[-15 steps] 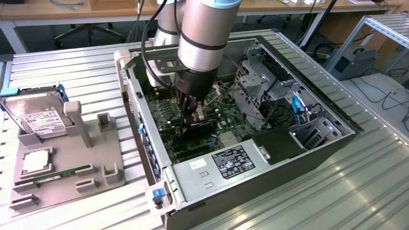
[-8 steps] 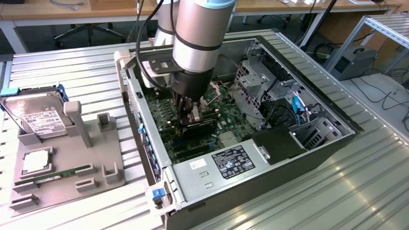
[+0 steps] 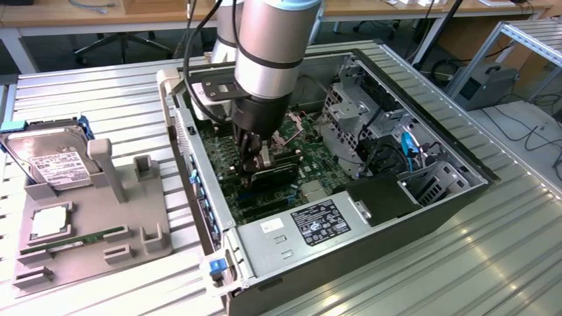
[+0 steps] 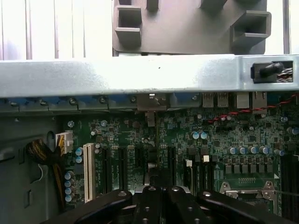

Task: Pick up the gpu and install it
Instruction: 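Press down on the gpu until it lock into place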

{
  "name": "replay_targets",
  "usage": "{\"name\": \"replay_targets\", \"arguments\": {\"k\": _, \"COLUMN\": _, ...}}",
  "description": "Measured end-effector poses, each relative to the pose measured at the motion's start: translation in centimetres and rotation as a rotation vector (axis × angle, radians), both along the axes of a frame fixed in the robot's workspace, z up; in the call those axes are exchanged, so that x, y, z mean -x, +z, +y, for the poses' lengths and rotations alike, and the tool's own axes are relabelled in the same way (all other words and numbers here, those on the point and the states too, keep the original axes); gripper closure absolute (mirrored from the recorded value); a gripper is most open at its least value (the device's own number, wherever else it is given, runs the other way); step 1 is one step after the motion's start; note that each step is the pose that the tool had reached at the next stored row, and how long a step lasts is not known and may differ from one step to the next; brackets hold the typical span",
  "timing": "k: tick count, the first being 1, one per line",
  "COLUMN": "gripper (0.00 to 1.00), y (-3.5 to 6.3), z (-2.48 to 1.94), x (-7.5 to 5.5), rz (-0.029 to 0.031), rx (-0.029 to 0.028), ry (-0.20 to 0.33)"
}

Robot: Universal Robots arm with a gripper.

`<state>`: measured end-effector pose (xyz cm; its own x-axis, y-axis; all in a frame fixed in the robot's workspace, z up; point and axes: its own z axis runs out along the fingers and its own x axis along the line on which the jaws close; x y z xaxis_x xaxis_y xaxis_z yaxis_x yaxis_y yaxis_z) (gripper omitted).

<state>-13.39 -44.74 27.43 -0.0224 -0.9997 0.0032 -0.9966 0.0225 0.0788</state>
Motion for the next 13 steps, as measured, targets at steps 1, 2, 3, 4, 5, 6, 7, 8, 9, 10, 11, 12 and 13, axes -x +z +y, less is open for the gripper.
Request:
{"name": "replay_targets", "arguments": {"k": 1, "gripper": 0.89, "y": 0.22, "z": 0.01, "x": 0.01, "rz": 0.0001, "rx": 0.0009, "ry": 0.000}}
{"name": "replay_targets", "arguments": {"k": 2, "gripper": 0.89, "y": 0.38, "z": 0.02, "x": 0.02, "rz": -0.0003, "rx": 0.0010, "ry": 0.000}}
{"name": "replay_targets", "arguments": {"k": 3, "gripper": 0.89, "y": 0.49, "z": 0.03, "x": 0.04, "rz": -0.0007, "rx": 0.0010, "ry": 0.000}}
{"name": "replay_targets", "arguments": {"k": 4, "gripper": 0.89, "y": 0.55, "z": 0.04, "x": 0.08, "rz": -0.0009, "rx": 0.0010, "ry": 0.000}}
{"name": "replay_targets", "arguments": {"k": 5, "gripper": 0.89, "y": 0.56, "z": 0.04, "x": 0.16, "rz": -0.0013, "rx": 0.0010, "ry": 0.000}}
{"name": "replay_targets", "arguments": {"k": 6, "gripper": 0.89, "y": 0.56, "z": 0.04, "x": 0.22, "rz": -0.0014, "rx": 0.0010, "ry": 0.000}}
{"name": "replay_targets", "arguments": {"k": 7, "gripper": 0.89, "y": 0.56, "z": 0.05, "x": 0.24, "rz": -0.0014, "rx": 0.0010, "ry": 0.000}}
{"name": "replay_targets", "arguments": {"k": 8, "gripper": 0.89, "y": 0.53, "z": 0.04, "x": 0.24, "rz": -0.0014, "rx": 0.0011, "ry": 0.000}}
{"name": "replay_targets", "arguments": {"k": 9, "gripper": 0.89, "y": 0.51, "z": 0.04, "x": 0.24, "rz": -0.0013, "rx": 0.0012, "ry": 0.000}}
{"name": "replay_targets", "arguments": {"k": 10, "gripper": 0.89, "y": 0.48, "z": 0.04, "x": 0.20, "rz": -0.0013, "rx": 0.0013, "ry": 0.000}}
{"name": "replay_targets", "arguments": {"k": 11, "gripper": 0.89, "y": 0.42, "z": 0.04, "x": 0.08, "rz": -0.0008, "rx": 0.0012, "ry": 0.000}}
{"name": "replay_targets", "arguments": {"k": 12, "gripper": 0.89, "y": 0.37, "z": 0.04, "x": -0.07, "rz": -0.0005, "rx": 0.0011, "ry": 0.000}}
{"name": "replay_targets", "arguments": {"k": 13, "gripper": 0.89, "y": 0.33, "z": 0.04, "x": -0.24, "rz": -0.0001, "rx": 0.0012, "ry": 0.000}}
